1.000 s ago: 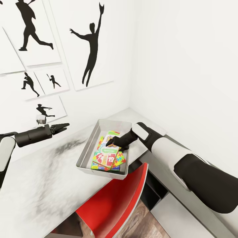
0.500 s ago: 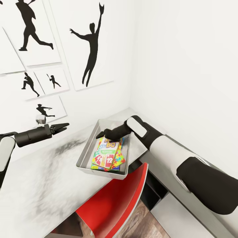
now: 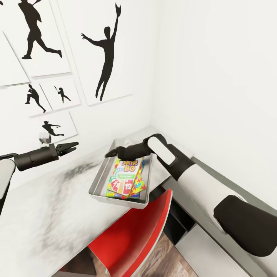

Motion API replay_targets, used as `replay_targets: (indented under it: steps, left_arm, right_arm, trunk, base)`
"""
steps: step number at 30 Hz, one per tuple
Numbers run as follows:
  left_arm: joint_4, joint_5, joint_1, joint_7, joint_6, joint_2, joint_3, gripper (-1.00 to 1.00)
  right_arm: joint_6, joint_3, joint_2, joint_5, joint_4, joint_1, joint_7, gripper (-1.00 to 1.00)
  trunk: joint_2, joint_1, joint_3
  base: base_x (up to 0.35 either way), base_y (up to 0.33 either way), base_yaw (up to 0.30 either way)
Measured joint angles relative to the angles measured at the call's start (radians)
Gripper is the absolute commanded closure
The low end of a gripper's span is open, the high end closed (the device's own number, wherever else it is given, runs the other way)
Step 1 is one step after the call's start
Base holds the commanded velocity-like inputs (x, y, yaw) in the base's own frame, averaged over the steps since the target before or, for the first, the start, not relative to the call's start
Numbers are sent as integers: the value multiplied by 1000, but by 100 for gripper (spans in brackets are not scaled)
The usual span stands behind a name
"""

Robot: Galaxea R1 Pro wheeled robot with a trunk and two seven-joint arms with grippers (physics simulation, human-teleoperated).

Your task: Put all the toys in the child's room - the three board games (two on the bed and one on the table), the two jigsaw puzzles on the table, and the tennis ball on the table - inside the toy box on the table in the child's room.

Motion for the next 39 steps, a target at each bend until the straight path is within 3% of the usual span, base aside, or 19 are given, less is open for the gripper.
replay_targets:
  steps: [6, 27, 33, 39]
  left_arm:
    - [0, 0, 0, 0, 0, -1, 3, -100]
    - [-5, 3, 9, -3, 1, 2, 5, -100]
    - [-6, 6, 12, -3, 1, 3, 51, -100]
    - [-5, 6, 12, -3, 1, 2, 59, -100]
  right_arm:
    - [-15, -3, -13, 0, -14, 10, -2, -100]
    - [-60, -1, -10, 0, -12, 11, -6, -100]
    - [-90, 2, -7, 0, -12, 11, -5, -100]
    - [-93, 4, -4, 0, -12, 11, -6, -100]
  trunk:
    - [0, 0, 0]
    - [0, 0, 7]
    - [0, 0, 16]
    - [0, 0, 26]
  base:
    - [-142, 22, 0]
    - [-175, 67, 0]
    - [-9, 4, 0]
    - [0, 0, 0]
